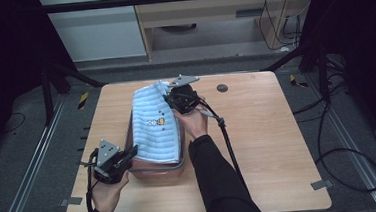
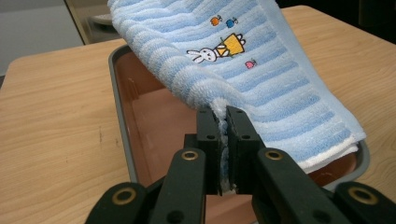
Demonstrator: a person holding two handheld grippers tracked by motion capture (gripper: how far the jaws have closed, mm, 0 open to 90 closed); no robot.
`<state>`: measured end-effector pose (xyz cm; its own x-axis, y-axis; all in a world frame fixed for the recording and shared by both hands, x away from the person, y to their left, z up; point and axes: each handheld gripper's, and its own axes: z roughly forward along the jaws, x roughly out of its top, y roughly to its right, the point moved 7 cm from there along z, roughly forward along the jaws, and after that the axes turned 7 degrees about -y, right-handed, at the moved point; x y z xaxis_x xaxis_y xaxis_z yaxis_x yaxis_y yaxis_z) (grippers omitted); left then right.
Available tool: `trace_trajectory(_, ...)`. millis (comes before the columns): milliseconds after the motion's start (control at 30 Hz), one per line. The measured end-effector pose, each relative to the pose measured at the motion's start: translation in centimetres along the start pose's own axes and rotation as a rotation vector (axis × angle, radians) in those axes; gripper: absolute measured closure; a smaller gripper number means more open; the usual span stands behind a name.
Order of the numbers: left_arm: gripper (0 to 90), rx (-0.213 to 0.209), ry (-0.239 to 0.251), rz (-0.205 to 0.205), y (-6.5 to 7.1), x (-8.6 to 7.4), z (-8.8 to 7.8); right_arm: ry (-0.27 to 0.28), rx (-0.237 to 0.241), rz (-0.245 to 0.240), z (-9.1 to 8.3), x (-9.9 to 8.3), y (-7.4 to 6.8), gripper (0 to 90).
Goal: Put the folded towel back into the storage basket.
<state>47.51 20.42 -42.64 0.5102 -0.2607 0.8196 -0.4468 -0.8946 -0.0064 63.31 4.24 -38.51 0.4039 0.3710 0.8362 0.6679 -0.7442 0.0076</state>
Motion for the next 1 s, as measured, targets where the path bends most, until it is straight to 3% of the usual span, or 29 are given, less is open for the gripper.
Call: trace_trajectory(1000,84.2,0.011,-0.127,-0.010,-0.2,-3.0,2.5,-0.112,0.003,0.006,3.7,-5.1,0.0,84.8)
